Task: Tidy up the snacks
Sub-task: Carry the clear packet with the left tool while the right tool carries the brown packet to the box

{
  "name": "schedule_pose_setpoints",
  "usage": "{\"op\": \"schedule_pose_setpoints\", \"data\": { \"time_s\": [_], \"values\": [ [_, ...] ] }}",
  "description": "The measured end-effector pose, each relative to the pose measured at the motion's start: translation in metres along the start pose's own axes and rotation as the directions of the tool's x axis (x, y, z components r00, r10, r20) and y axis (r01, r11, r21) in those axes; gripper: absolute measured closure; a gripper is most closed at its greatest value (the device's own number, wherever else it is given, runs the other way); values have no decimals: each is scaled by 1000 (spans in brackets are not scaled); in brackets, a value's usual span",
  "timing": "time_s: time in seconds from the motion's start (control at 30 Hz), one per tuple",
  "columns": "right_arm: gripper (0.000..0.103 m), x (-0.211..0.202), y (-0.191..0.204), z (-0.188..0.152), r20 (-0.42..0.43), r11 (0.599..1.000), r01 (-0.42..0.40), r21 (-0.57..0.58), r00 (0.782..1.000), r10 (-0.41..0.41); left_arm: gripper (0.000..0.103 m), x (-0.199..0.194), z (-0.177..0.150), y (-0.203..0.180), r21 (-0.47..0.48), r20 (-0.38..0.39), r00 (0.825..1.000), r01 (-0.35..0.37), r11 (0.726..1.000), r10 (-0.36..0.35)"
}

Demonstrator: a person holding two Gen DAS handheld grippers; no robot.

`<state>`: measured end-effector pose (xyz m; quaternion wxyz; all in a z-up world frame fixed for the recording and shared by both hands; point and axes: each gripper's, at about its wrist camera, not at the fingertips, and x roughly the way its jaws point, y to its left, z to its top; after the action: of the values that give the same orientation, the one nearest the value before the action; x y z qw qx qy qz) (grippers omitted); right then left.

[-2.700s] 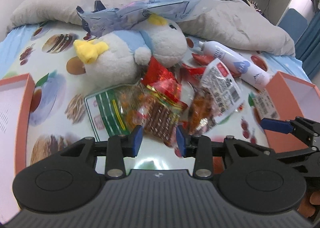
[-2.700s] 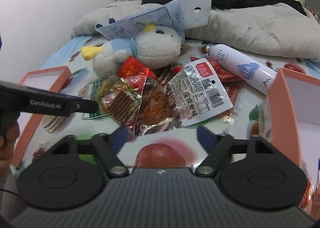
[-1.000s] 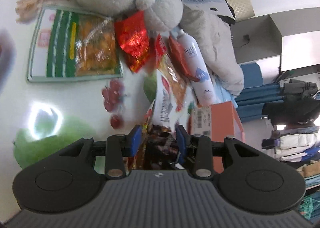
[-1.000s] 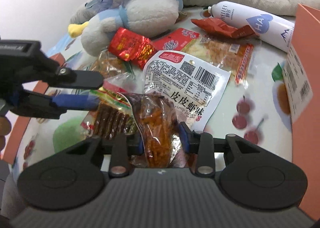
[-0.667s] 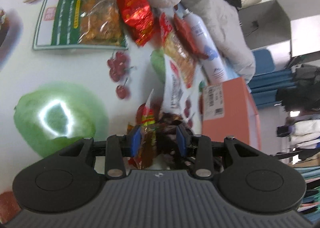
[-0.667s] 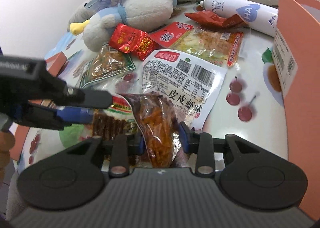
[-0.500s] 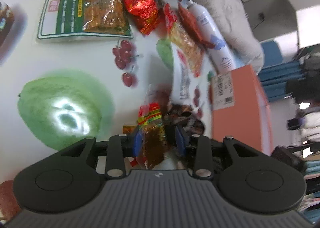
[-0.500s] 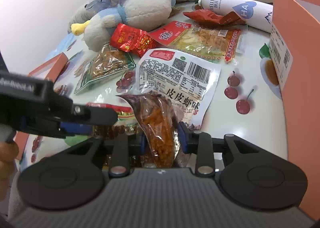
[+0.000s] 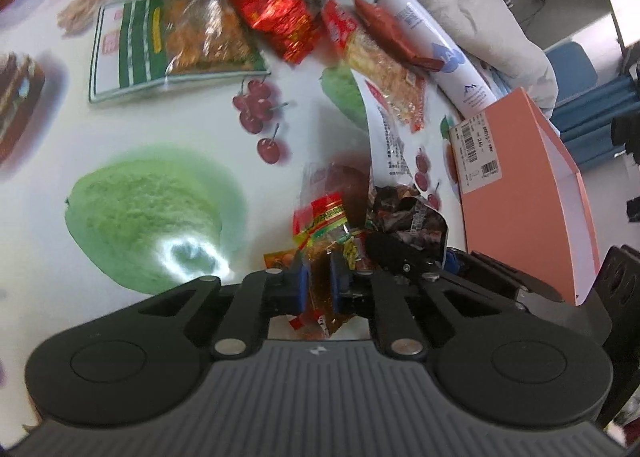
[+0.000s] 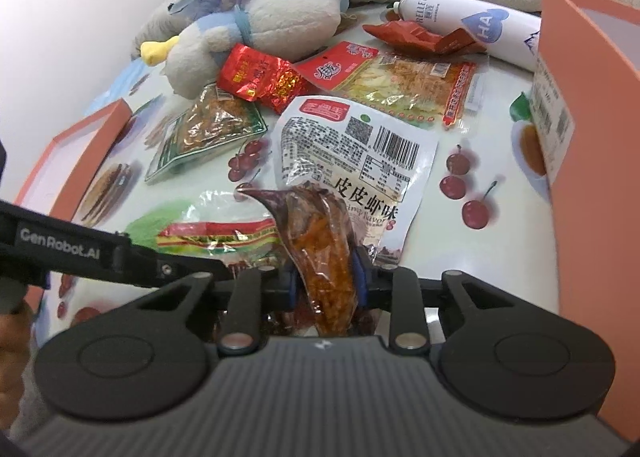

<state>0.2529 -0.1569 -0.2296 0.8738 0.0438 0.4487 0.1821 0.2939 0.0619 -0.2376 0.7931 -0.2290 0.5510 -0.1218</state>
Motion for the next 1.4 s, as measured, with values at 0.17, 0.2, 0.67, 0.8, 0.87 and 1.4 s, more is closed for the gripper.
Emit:
{"op": "schedule_pose_setpoints", "data": {
  "time_s": [0.17,0.2,0.67,0.8,0.87,1.4],
  "values": [
    [75,-18,5,-2,18,1000,11,-10,1000,-10,96,-19,-6,-13,39,37,999,-27,999,25],
    [75,-23,6,-3,25,1000,12,-8,1000,-12,97,-22,-8,-16,48,46,998,-37,998,34],
    [75,-83,23,-27,73,998,54,-24,996,-52,97,-69,-48,-44,94,140,984,-120,988,107],
    [75,-97,26,-39,76,998,65,-17,995,-64,97,-81,-61,-53,118,165,979,-143,983,123],
    [75,-103,27,-44,78,998,68,-11,995,-67,97,-85,-66,-57,141,177,975,-156,978,130],
    [75,-138,28,-46,129,993,116,0,985,-115,97,-110,-73,-90,213,211,969,-175,961,130]
  ]
}}
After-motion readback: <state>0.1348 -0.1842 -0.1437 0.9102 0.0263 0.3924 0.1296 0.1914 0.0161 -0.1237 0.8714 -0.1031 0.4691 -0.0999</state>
